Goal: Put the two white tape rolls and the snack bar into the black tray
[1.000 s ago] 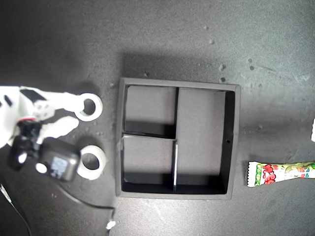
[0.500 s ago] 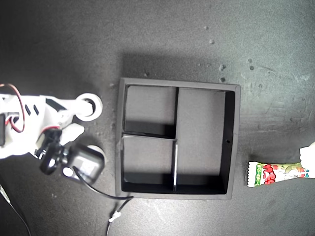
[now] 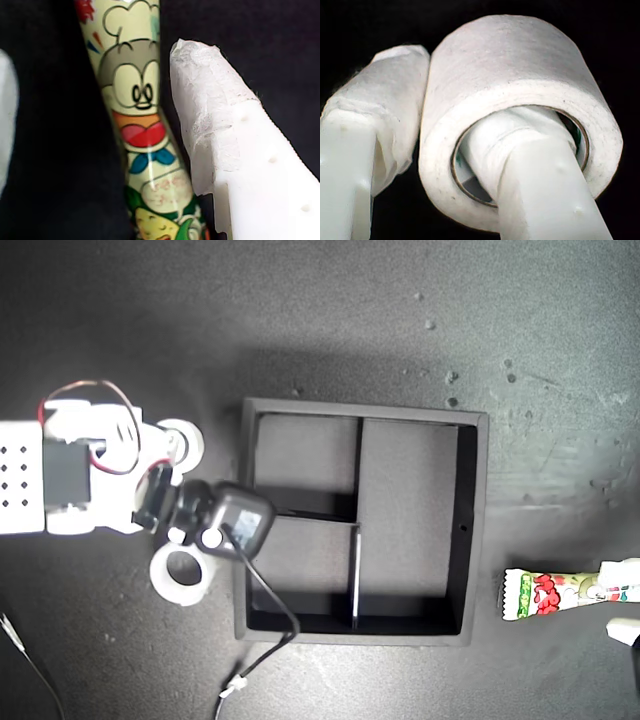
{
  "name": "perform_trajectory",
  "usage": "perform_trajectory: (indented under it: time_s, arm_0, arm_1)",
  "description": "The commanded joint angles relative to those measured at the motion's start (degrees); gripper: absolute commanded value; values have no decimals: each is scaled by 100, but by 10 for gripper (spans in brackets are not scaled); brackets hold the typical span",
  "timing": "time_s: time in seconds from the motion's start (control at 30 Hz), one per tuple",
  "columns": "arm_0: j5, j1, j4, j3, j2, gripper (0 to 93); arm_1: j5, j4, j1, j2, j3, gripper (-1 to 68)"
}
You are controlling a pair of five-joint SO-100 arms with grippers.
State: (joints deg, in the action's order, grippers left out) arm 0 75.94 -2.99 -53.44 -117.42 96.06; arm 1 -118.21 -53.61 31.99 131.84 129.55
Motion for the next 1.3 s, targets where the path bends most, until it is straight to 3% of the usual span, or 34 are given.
perform_trajectory:
  time_s: [0.0, 0.17, 0.6, 0.67, 0.83, 1.1, 1.27]
  arm_0:
    - [-202, -70, -334, 325, 659, 0]
    - [-527, -185, -932, 624, 1564, 0]
    - [-1336, -70, -1318, 1494, 2250, 0]
    - [-1424, 0, -1318, 1661, 2109, 0]
    - [-1591, 193, -1327, 1925, 1854, 0]
    - [-1600, 431, -1389, 1925, 2136, 0]
    - [-1600, 624, -1415, 2268, 2109, 0]
  arm_1:
    - [-413, 984, 325, 9, 694, 285]
    - [-633, 2628, 703, -44, 2013, 324]
    - [-97, 4148, 870, -413, 3647, 318]
    - [-62, 4166, 782, -413, 3858, 268]
    - [123, 4307, 492, -404, 4289, -1]
    - [914, 4438, 44, -290, 4087, -3]
    - [2030, 2707, -589, 79, 2716, -3]
